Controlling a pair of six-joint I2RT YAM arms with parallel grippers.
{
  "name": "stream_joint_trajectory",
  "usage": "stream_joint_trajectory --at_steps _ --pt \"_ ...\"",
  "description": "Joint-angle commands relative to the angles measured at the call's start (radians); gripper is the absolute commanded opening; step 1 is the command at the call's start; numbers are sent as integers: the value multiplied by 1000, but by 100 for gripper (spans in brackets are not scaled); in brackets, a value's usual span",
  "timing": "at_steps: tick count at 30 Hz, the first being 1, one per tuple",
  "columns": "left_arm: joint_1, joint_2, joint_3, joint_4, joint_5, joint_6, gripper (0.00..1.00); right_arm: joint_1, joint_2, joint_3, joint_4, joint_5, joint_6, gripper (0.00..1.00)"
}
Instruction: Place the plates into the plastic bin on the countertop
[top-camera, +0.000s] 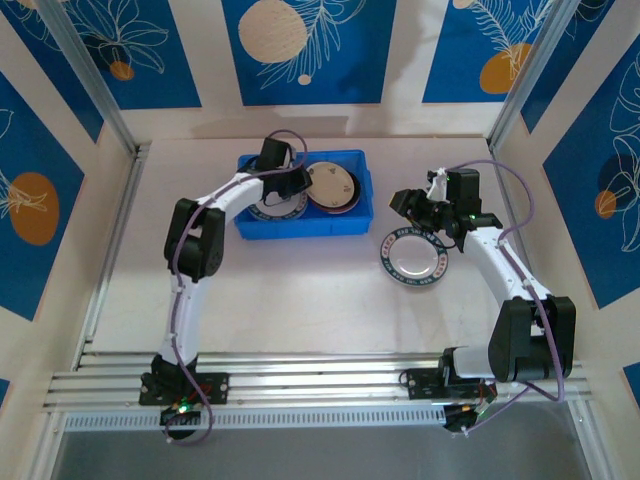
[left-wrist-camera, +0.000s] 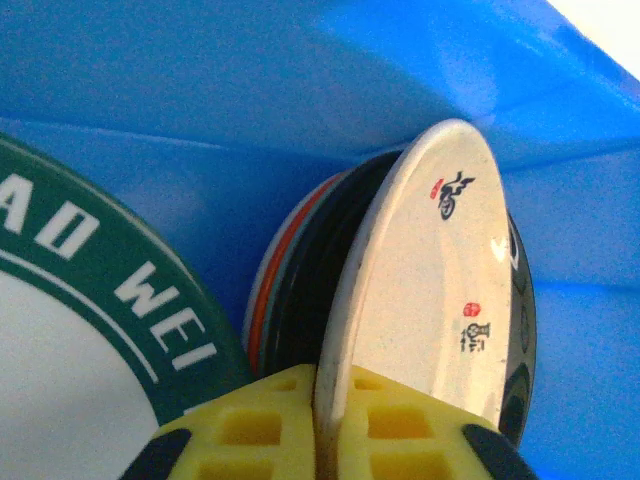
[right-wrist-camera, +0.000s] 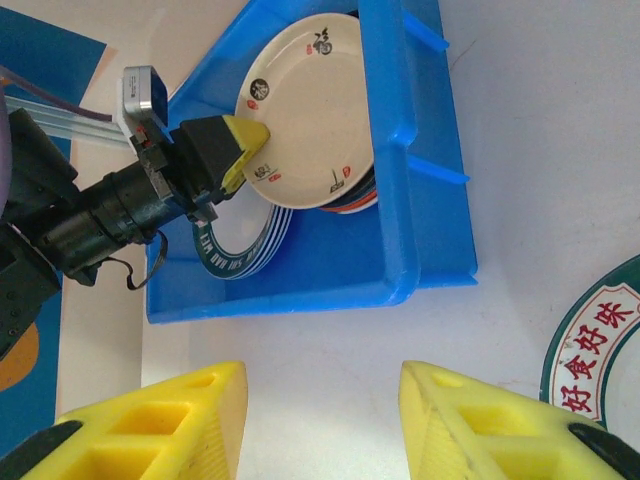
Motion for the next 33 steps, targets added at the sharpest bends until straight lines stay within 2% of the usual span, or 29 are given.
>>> stream_joint_trajectory --at_steps 1,5,14,27,33 --pt "-17 22 72 -72 -30 55 33 10 -1 14 -25 2 -12 45" --pt "-33 28 105 -118 -67 99 41 14 -14 8 -22 22 -15 45" --pt "-42 34 150 -189 -135 143 48 13 -15 13 -45 43 -30 45" --pt "-54 37 217 -218 -156 170 52 -4 -30 -15 -52 68 -38 45" --pt "-76 -67 162 -176 -150 201 51 -85 -86 -74 -49 49 -26 45"
